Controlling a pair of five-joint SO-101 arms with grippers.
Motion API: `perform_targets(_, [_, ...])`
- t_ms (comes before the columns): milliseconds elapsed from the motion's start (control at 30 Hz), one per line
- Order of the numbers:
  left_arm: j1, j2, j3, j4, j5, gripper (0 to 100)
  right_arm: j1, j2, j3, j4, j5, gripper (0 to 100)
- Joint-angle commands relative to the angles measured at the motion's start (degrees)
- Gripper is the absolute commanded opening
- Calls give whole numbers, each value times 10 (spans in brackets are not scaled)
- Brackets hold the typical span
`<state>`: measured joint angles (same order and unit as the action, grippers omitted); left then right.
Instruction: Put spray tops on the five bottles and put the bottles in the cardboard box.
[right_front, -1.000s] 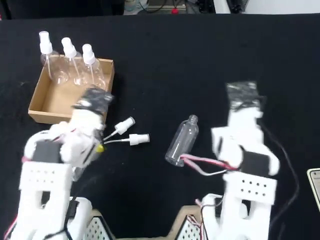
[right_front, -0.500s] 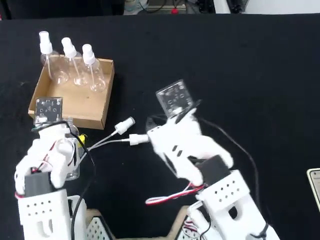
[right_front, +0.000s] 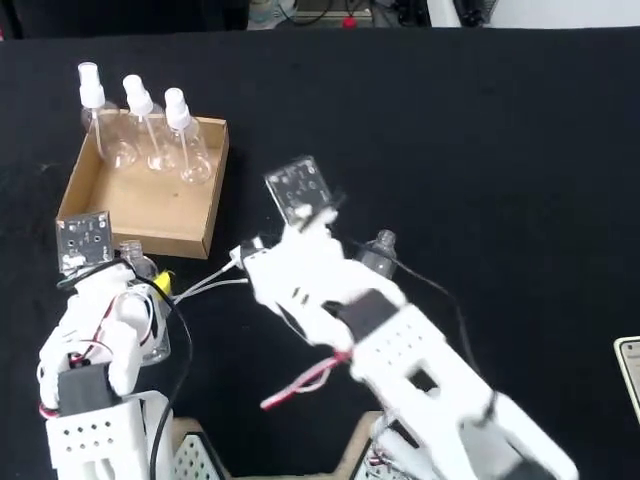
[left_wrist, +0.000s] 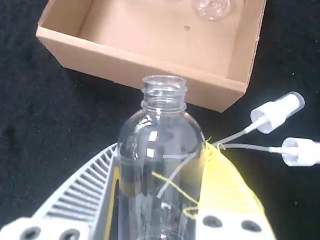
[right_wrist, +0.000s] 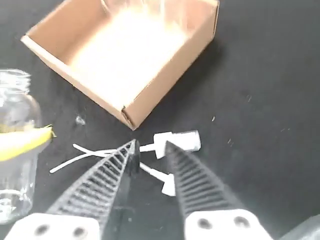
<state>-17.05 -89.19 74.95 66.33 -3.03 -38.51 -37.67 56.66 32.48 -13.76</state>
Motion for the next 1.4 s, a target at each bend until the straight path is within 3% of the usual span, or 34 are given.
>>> perform_targets(0, [-6, -27, -1, -13, 4, 124, -6, 90, -65, -20, -80, 172])
perform_targets(167, [-6, -49, 0, -10, 4, 124, -5, 186, -108, -50, -206, 173])
perform_targets(500, [-6, -53, 13, -12, 3, 124, -21, 381, -214, -80, -313, 175])
perform_targets(833, [-6, -53, 12, -12, 3, 124, -20, 461, -304, 9, -323, 175])
perform_targets(1233, [-6, -53, 13, -11, 3, 124, -18, 538, -350, 24, -318, 167])
perform_targets(1367, [-6, -53, 13, -12, 3, 124, -17, 525, -354, 59, -316, 23])
